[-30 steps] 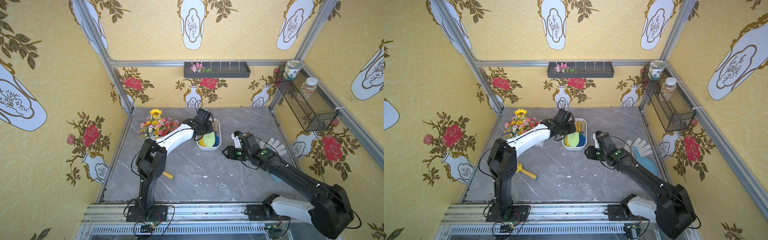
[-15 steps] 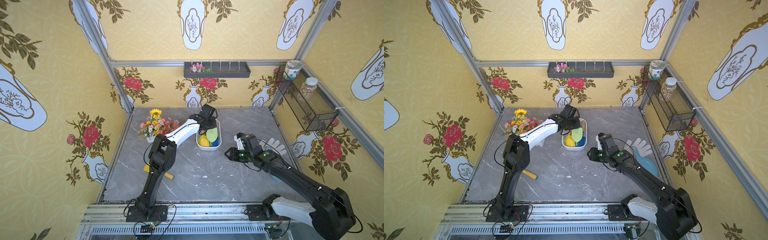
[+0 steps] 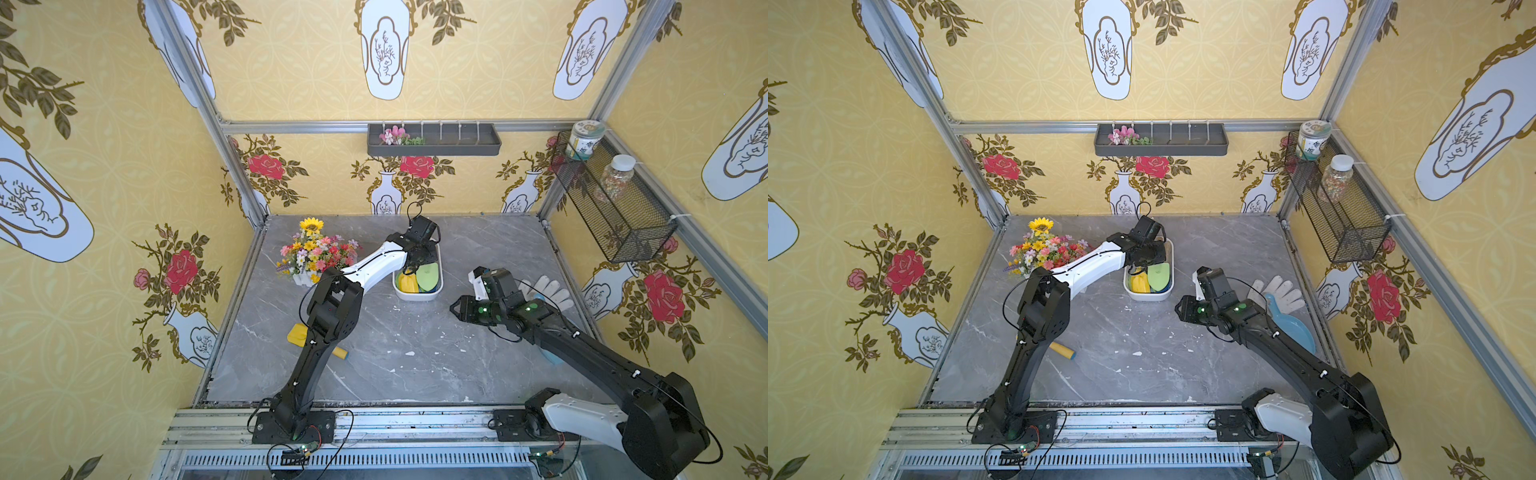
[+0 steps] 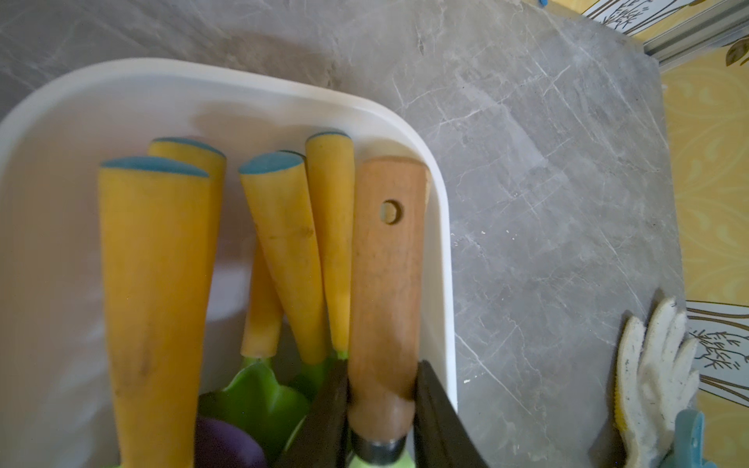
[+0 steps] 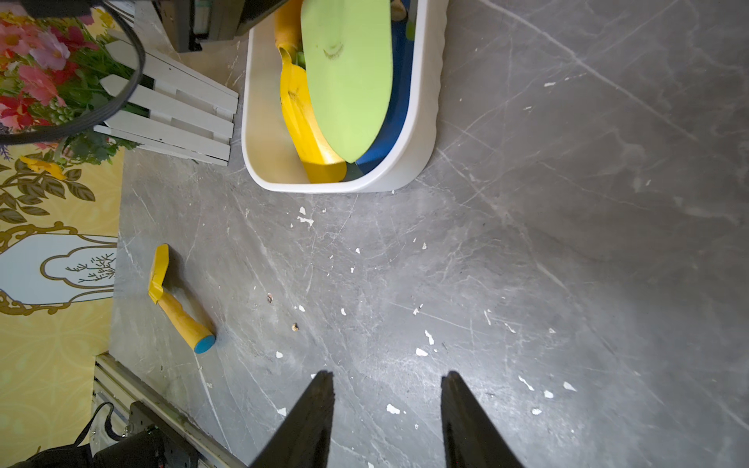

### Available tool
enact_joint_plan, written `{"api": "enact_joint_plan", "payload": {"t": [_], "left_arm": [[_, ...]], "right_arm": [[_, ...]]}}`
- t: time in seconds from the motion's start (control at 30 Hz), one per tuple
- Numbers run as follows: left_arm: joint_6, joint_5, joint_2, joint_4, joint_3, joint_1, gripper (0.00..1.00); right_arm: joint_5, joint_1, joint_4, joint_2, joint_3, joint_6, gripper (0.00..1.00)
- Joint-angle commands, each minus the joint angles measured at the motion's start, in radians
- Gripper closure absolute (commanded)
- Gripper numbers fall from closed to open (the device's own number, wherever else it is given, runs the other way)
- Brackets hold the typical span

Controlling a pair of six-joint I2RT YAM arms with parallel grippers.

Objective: Put the shovel into the storage box
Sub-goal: Place the shovel in the storage box.

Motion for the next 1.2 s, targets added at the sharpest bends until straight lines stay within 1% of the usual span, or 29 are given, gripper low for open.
{"api": "enact_joint_plan", "payload": {"t": [0.0, 0.1, 0.17, 0.3, 0.37, 0.53, 0.73, 0.83, 0.93, 1.17], "left_arm": [[0.0, -0.024, 0.019, 0.006, 0.01, -0.002, 0.82], [-0.008, -0.038, 0.017, -0.006, 0.008, -0.005, 0.75], [-0.01, -0.041, 0.008, -0.006, -0.002, -0.009, 0.69], [-0.016, -0.044, -0.013, -0.001, -0.02, -0.008, 0.66], [-0.015, -0.038, -0.025, -0.001, -0.025, -0.008, 0.63], [-0.017, -0.034, -0.058, 0.002, -0.048, -0.008, 0.63], [-0.014, -0.021, -0.144, 0.031, -0.129, -0.008, 0.63], [-0.012, -0.014, -0.195, 0.051, -0.188, -0.008, 0.63], [-0.012, -0.011, -0.25, 0.072, -0.257, -0.008, 0.63], [-0.029, -0.015, -0.415, 0.136, -0.479, -0.008, 0.63]], "right_arm": [[-0.008, -0.001, 0.012, -0.007, -0.003, 0.005, 0.53], [-0.007, -0.001, 0.01, -0.011, -0.007, 0.007, 0.53], [-0.008, -0.001, 0.007, -0.014, -0.007, 0.009, 0.53], [-0.007, 0.0, 0.008, -0.014, -0.003, 0.013, 0.52], [-0.008, 0.0, 0.008, -0.016, -0.002, 0.015, 0.52], [-0.008, 0.001, 0.01, -0.02, -0.007, 0.022, 0.53], [-0.008, 0.006, 0.006, -0.016, 0.005, 0.021, 0.52], [0.004, 0.025, 0.004, -0.005, 0.02, 0.016, 0.52], [0.036, 0.066, -0.008, 0.018, 0.048, 0.009, 0.52], [0.086, 0.158, -0.014, 0.067, 0.109, -0.002, 0.52]]}}
